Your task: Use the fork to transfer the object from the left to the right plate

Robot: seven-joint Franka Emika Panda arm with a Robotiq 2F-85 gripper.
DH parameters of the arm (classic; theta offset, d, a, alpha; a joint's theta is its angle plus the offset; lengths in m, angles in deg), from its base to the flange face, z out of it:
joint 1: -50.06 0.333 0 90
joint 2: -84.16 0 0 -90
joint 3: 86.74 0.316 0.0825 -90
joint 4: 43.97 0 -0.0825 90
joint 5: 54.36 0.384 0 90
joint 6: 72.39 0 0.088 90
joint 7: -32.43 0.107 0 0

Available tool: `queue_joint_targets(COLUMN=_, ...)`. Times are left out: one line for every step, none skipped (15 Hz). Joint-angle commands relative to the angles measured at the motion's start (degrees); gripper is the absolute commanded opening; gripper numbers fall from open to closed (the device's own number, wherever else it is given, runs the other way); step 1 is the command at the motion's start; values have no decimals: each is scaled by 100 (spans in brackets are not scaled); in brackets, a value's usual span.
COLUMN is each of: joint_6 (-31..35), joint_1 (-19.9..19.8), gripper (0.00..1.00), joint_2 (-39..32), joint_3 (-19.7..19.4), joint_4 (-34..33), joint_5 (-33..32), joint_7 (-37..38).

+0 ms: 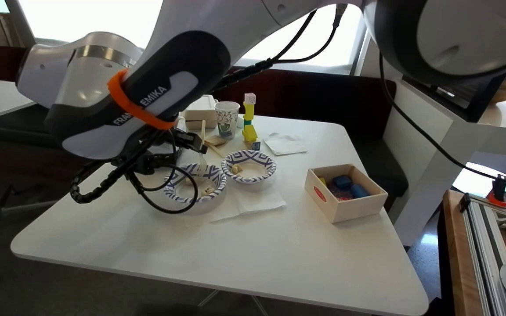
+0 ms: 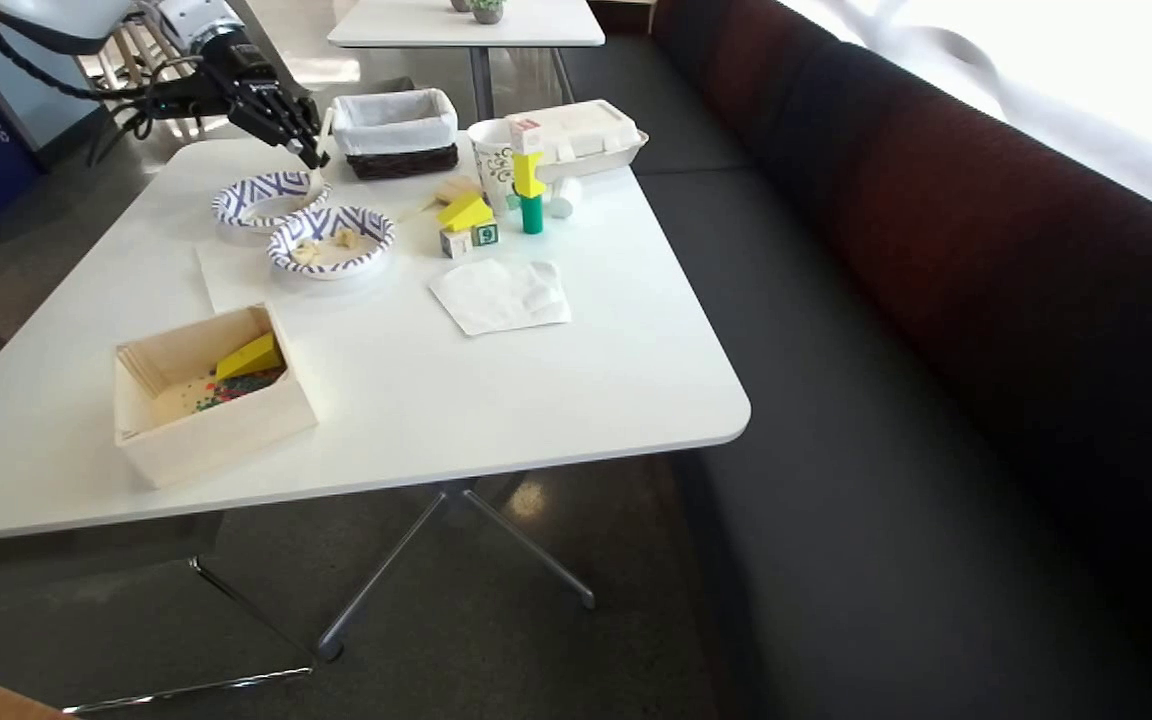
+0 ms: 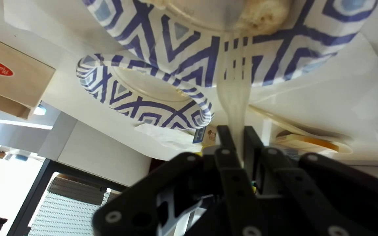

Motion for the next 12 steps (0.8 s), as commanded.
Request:
queue_joint_targets(joint_6=-221, joint_1=60, gripper=3, joint_2=-192, joint_3=-36, joint_4=-335, joint_5=23, joint_7=134)
queue_joint_targets(joint_6=-225, joint_1=66, gripper=3, joint_2=-186, joint_3=-37, joint_4=-346, joint_5=22, joint_7=142)
queue_joint_targets(joint_6=-235, joint_1=72, gripper=3, joint_2=-184, joint_3=-37, joint_4=-367, joint_5=24, joint_7=149)
queue_joint_targets(joint_6=-240, joint_1=77, gripper=3, joint_2=-187, joint_3=-37, joint_4=-393, joint_5=22, joint_7=154)
queue_joint_targets(joint_6=-253, joint_1=79, gripper=3, joint_2=-196, joint_3=-29, joint_4=-431, joint_5=27, joint_7=139)
queue_joint_targets(joint_6=-269, joint_1=85, gripper=3, joint_2=-226, joint_3=-26, joint_4=-485, joint_5=23, joint_7=115)
queue_joint_targets(joint_6=-303, joint_1=98, gripper=3, joint_2=-260, joint_3=-30, joint_4=-539, joint_5=12, joint_7=96)
queue_joint_targets(joint_6=-350, joint_1=110, gripper=3, joint_2=-305, joint_3=-25, joint_4=-602, joint_5=9, joint_7=60)
queue_joint_targets(joint_6=-424, joint_1=133, gripper=3, joint_2=-369, joint_3=-36, joint_4=-686, joint_5=-13, joint_7=27)
queue_joint_targets(joint_6=-521, joint_1=154, gripper=3, joint_2=-431, joint_3=-48, joint_4=-764, joint_5=-29, joint_7=-4)
queue_joint_targets(joint_6=-595, joint_1=171, gripper=3, joint_2=-474, joint_3=-53, joint_4=-813, joint_5=-36, joint_7=-18)
queue_joint_targets(joint_6=-697, joint_1=189, gripper=3, joint_2=-522, joint_3=-61, joint_4=-873, joint_5=-42, joint_7=-23)
